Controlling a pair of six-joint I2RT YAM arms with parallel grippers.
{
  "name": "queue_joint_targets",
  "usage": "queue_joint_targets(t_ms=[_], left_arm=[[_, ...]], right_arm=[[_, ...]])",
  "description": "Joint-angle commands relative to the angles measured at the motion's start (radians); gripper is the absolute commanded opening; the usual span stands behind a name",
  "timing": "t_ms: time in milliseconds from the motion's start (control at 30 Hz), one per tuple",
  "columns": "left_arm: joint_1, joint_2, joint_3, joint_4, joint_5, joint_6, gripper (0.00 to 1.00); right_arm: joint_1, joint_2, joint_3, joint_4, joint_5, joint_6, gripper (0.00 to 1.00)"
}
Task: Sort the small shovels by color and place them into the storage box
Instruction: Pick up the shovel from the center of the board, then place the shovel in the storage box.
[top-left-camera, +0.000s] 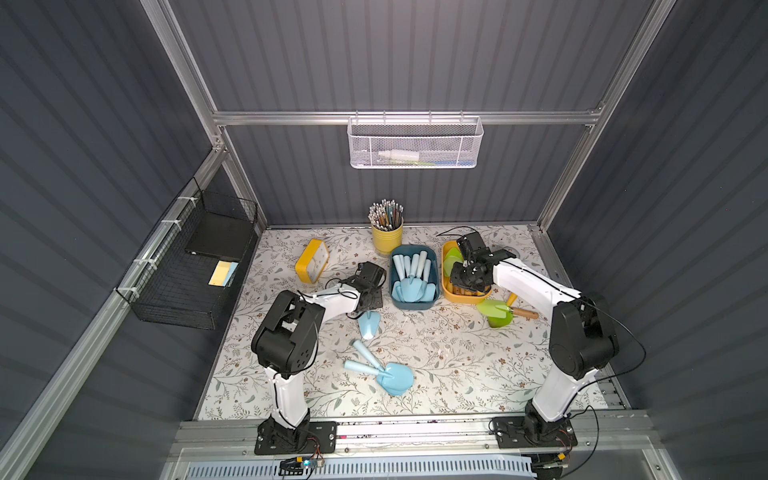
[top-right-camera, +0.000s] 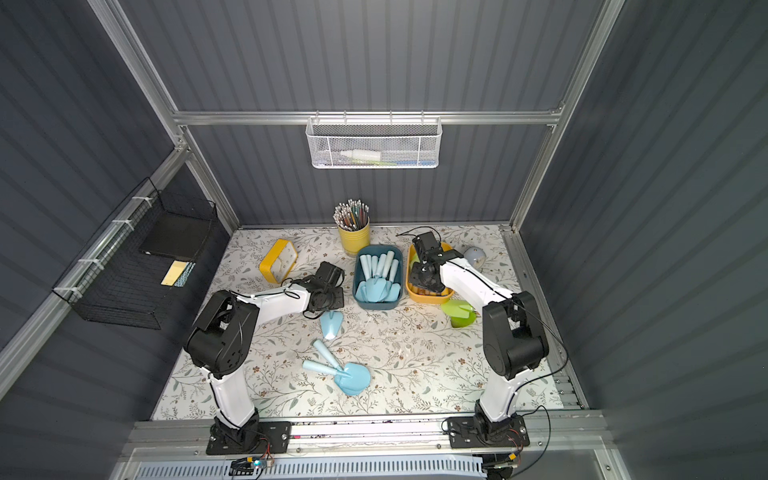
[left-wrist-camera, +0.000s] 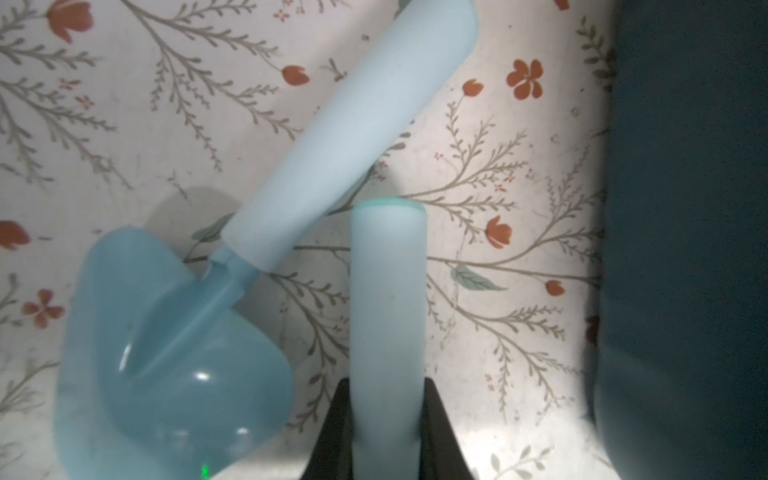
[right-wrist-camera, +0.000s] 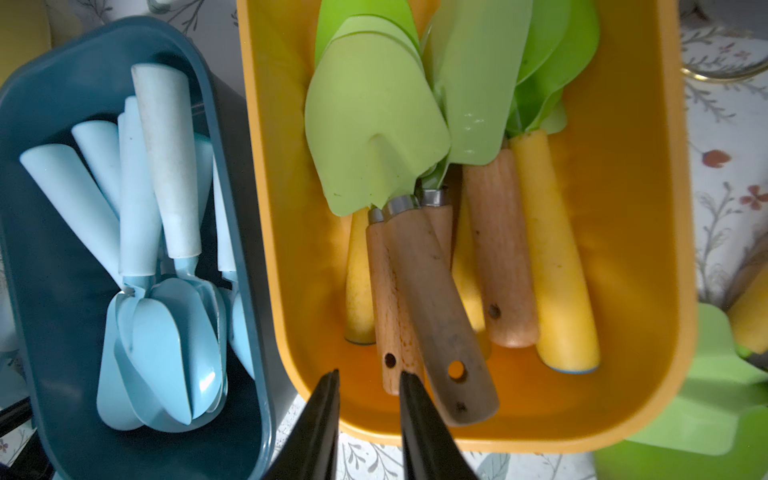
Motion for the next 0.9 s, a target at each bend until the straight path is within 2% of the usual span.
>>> queue_joint_targets(t_ms=[0,133,300,367,500,633,867], left_arm=[[-0.001,-0.067,0.13,-0.135,-0.057,0.0,0.0],[-0.001,-0.067,0.365,-0.25,-0.084,0.072,0.0],[-0.01,0.02,0.62,-0.271,0.085,0.131,0.0],[-0.028,0.06,0.682,-0.254,0.135,0.134,0.0],[-0.073,0.136,0.733,-0.193,0.208,0.138,0.0],[-0.115,0.188,0.754,-0.145,0.218,0.14,0.0],[-0.121,0.224,0.679,-0.078,0.197,0.115,0.0]], right_arm=[[0.004,0.019,-0.004,0.007,-0.007,0.007,0.3],[0.004,0.022,-0.003,0.012,-0.011,0.007,0.3],[0.002,0.007,-0.02,0.003,0.01,0.001,0.3],[0.001,-0.004,-0.031,0.002,0.025,-0.006,0.3],[-0.006,-0.027,-0.05,-0.002,0.042,-0.012,0.3],[-0.018,-0.049,-0.069,-0.001,0.044,-0.011,0.3],[-0.031,-0.083,-0.095,0.004,0.042,-0.007,0.3]])
